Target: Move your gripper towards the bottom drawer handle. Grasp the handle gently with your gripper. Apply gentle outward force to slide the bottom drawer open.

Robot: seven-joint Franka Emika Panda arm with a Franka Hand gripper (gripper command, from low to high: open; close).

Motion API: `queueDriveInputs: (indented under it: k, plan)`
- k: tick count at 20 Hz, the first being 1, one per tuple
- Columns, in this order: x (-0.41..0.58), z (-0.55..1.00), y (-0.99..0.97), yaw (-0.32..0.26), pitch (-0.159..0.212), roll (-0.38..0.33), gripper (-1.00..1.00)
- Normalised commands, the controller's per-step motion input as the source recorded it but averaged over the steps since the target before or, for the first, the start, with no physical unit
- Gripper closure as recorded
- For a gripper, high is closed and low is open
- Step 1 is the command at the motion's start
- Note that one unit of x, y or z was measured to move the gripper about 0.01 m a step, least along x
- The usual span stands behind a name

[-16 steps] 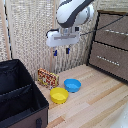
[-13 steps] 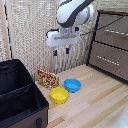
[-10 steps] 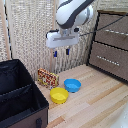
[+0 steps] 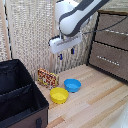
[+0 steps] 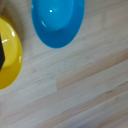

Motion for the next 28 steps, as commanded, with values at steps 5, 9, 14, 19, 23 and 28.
queueDriveInputs:
  k: [5, 9, 14, 19, 23, 28]
  plan:
    - [-0.002, 0.00, -0.26, 0.092, 0.000, -0.375, -1.00]
    - [-0.030, -0.03, -0.28, 0.094, 0.000, -0.375, -1.00]
    - [-0.009, -0.10, -0.21, 0.114, 0.000, -0.375, -1.00]
    - [-0.007, -0.19, -0.10, 0.170, 0.001, -0.375, -1.00]
    - [-0.051, -0.14, -0.09, 0.192, 0.040, -0.369, -1.00]
    - [-0.051, -0.07, -0.23, 0.178, 0.085, -0.293, -1.00]
